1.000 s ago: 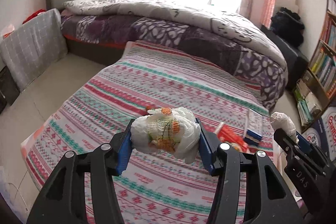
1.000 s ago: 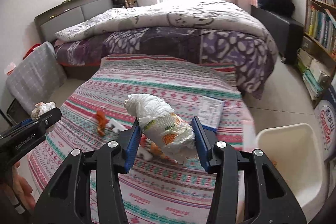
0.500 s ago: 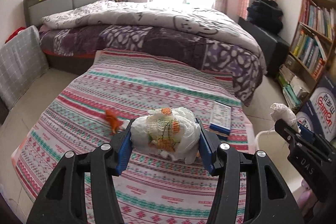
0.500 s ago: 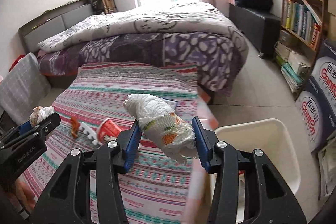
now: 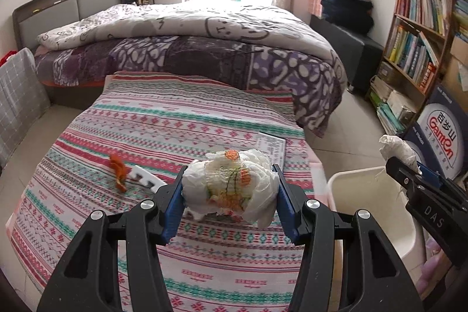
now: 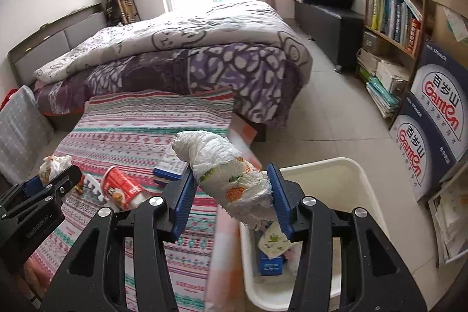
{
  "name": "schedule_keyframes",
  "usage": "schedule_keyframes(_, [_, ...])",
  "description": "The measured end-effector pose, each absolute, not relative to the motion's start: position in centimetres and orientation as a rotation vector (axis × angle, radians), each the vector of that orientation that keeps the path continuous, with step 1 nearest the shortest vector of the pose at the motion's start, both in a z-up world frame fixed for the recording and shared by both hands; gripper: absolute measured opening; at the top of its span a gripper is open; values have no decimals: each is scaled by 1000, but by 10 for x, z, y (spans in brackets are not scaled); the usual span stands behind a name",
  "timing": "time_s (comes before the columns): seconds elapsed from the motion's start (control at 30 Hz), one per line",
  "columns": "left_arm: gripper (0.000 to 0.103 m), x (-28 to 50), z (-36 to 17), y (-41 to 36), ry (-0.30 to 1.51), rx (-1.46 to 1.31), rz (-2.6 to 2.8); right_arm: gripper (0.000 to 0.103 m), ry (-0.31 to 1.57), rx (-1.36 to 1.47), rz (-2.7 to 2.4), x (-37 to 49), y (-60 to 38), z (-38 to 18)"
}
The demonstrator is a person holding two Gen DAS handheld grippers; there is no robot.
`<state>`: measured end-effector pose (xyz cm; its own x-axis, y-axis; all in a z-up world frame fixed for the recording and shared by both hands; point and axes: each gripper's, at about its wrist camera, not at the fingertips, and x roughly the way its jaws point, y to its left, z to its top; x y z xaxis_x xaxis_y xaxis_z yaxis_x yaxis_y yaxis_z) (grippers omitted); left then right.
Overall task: Collect trash
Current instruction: 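Carry both white bundles over the bin and open both tools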
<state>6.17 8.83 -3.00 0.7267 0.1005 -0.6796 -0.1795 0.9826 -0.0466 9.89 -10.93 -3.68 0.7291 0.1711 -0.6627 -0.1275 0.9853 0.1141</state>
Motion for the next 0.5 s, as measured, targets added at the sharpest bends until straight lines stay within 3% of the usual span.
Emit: schedule_keyframes(0.5, [54,74,-41,28,756,-58,66,46,773,107,29,104,-176,-47])
